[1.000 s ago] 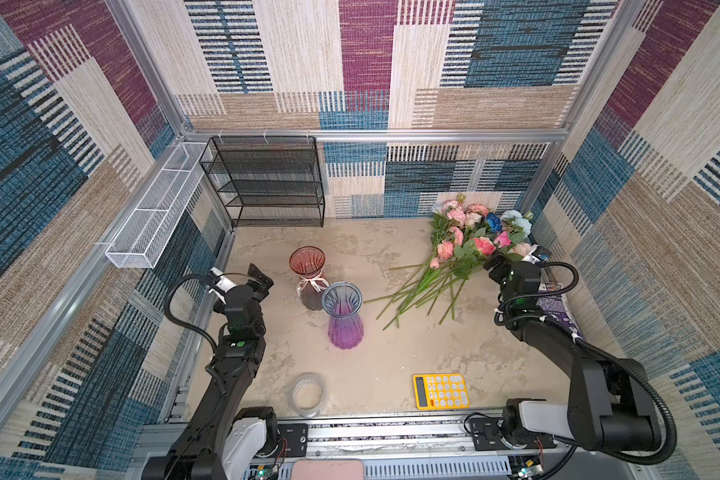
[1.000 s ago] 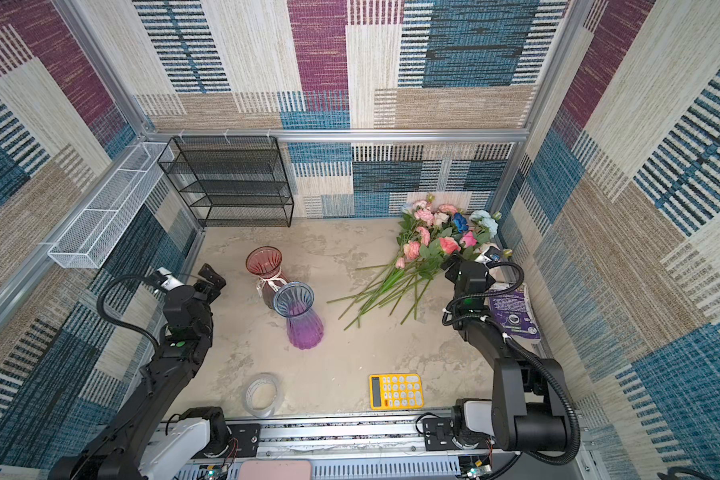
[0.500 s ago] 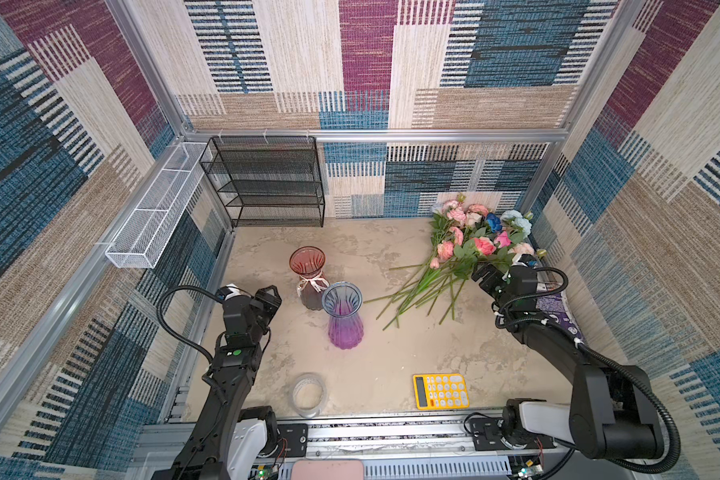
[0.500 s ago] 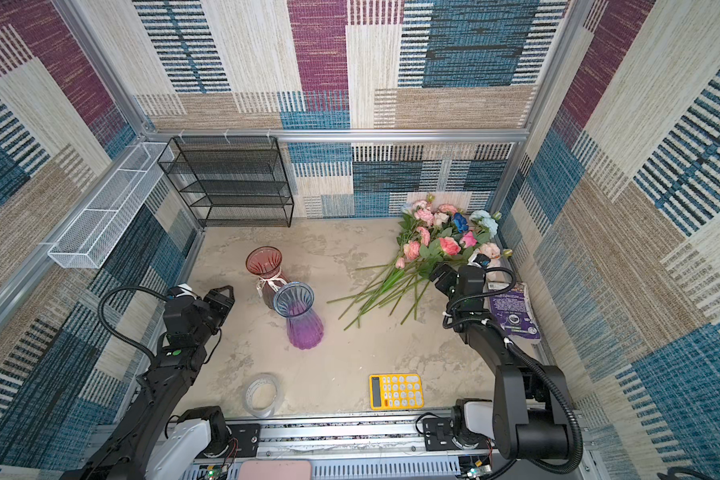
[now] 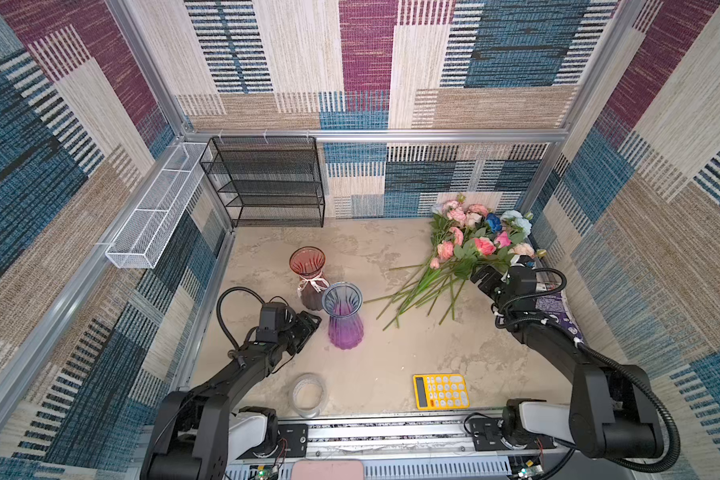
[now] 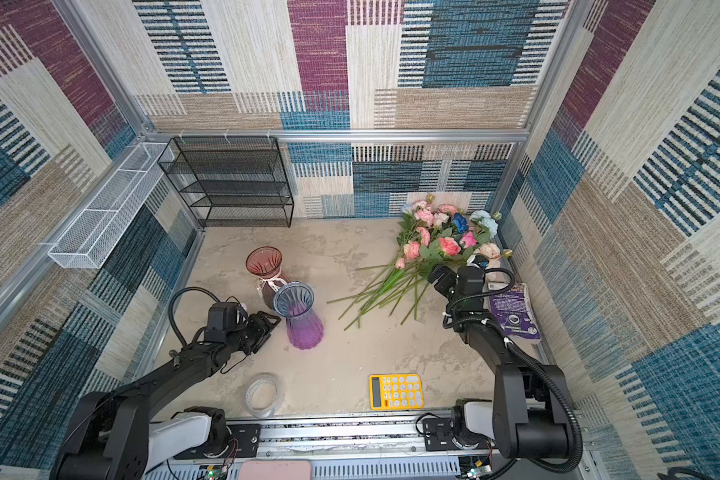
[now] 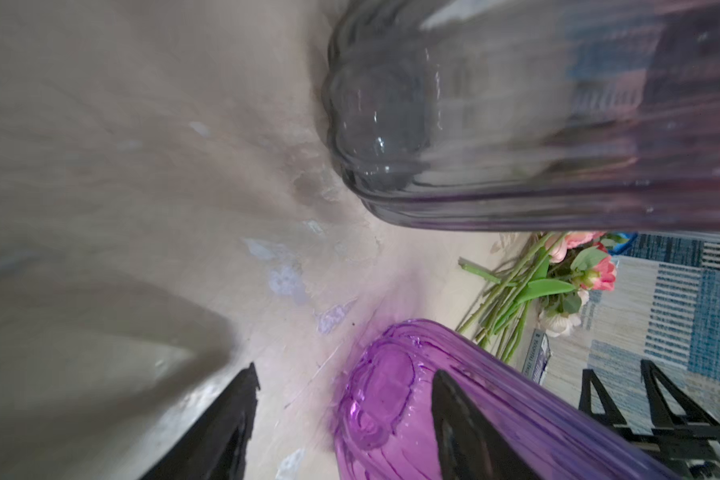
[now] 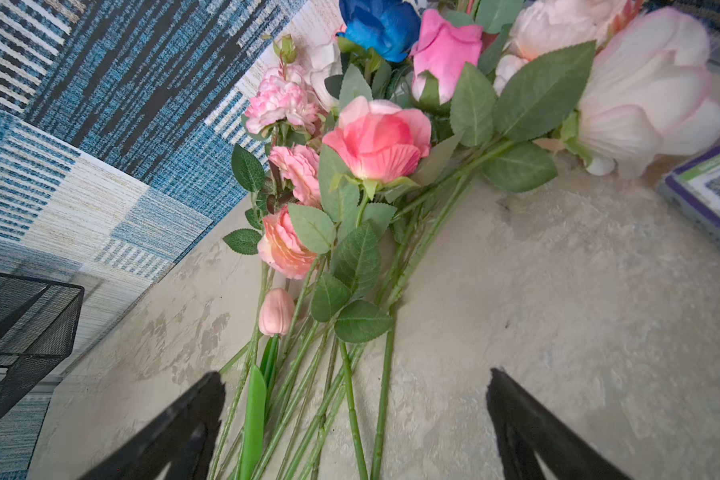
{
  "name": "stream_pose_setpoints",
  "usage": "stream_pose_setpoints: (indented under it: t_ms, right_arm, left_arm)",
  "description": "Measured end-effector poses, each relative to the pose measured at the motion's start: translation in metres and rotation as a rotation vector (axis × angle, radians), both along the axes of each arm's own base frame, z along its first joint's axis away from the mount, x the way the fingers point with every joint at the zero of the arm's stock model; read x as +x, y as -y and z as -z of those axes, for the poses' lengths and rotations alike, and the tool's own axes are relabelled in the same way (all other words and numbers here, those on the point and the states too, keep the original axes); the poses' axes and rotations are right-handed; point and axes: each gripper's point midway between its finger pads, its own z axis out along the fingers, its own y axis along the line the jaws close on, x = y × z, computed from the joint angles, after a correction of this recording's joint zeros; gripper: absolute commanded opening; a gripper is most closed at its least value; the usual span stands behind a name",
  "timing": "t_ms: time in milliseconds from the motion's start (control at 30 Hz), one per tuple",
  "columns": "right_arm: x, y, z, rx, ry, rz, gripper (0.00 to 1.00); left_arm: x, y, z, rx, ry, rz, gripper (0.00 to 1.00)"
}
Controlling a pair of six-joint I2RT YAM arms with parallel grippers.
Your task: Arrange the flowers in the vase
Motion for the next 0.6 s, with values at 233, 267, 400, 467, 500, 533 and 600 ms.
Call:
stream_pose_setpoints:
  t_ms: [233,267,400,467,500,533,600]
  right_arm:
    - [-0.001,0.0,0.002,-0.005,-0.013,-0.003,1.0]
    - [-0.001,0.0,0.003,-0.008,-0.014,-0.004,1.0]
    - [-0.003,0.001,0.005,-0.023,-0.024,-0.007,1.0]
    - [-0.004,0.001,0.005,-0.029,-0.029,-0.006,1.0]
    - [-0.004,0.001,0.006,-0.031,-0.031,-0.007,1.0]
    - [-0.004,0.001,0.006,-0.031,-0.032,-0.007,1.0]
    - [-0.005,0.001,0.007,-0.034,-0.036,-0.009,1.0]
  left_arm:
    - [0.043,0.011,-0.01,-0.006,0.076,0.031,0.59]
    - [0.049,0.011,-0.01,-0.006,0.085,0.03,0.58]
    - [0.07,0.016,-0.004,-0.019,0.113,0.03,0.57]
    - [0.08,0.016,-0.002,-0.031,0.123,0.018,0.57]
    - [0.086,0.017,-0.001,-0.035,0.134,0.01,0.57]
    - [0.091,0.017,0.0,-0.039,0.14,0.002,0.57]
    - [0.105,0.015,0.0,-0.045,0.164,-0.022,0.56]
